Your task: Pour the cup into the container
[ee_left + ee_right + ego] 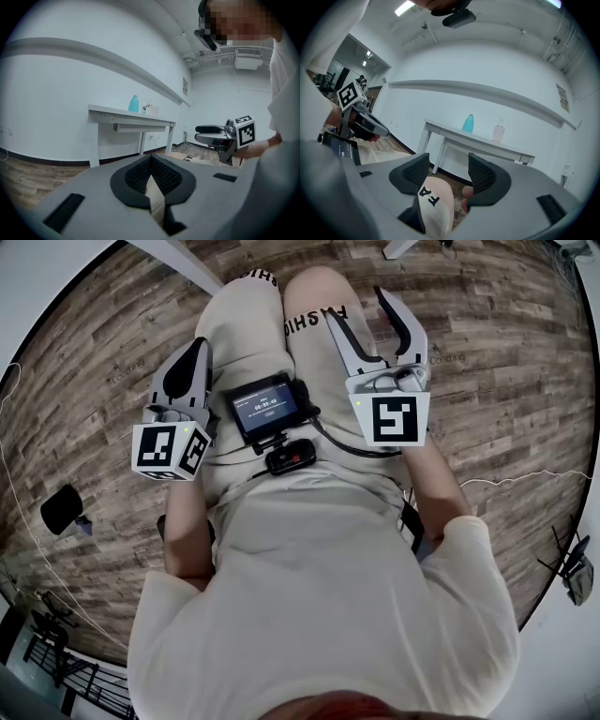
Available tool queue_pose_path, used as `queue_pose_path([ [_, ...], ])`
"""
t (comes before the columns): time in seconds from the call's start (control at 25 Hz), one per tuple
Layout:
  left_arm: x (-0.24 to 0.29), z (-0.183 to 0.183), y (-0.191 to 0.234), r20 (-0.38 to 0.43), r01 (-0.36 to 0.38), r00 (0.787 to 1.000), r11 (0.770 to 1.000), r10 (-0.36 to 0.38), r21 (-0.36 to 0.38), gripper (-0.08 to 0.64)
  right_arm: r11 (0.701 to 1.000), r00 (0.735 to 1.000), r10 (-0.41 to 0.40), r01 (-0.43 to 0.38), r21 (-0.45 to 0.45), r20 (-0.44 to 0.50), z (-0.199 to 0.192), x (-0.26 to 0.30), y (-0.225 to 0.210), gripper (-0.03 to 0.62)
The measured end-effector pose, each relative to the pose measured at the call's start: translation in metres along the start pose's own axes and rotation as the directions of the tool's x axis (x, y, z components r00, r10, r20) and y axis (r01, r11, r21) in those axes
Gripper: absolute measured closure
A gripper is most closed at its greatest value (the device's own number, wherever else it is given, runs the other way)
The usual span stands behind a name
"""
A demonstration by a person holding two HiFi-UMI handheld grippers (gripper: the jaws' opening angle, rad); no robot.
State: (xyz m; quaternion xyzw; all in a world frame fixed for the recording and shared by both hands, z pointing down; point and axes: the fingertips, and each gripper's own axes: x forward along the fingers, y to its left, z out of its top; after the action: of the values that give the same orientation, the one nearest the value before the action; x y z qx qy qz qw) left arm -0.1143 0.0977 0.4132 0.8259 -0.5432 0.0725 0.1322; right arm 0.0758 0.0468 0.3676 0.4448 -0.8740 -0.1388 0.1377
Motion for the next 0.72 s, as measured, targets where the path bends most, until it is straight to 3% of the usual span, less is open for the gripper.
queue_pose_path([
  [0.24, -0.022, -0.003, -0.024, 0.018, -0.005, 1.000, 1.000, 0.005, 0.014, 0.548, 1.000, 1.000, -0.011, 0.011, 0.004, 0.013, -0.001, -0.034, 0.005, 0.324],
  [0.72, -0.020, -0.002, -0.024, 0.010, 0.011, 1.000, 1.000, -0.011, 0.008, 0.548, 1.000, 1.000, -0.016, 0.016, 0.004, -0.005, -0.003, -0.034, 0.005, 0.322],
])
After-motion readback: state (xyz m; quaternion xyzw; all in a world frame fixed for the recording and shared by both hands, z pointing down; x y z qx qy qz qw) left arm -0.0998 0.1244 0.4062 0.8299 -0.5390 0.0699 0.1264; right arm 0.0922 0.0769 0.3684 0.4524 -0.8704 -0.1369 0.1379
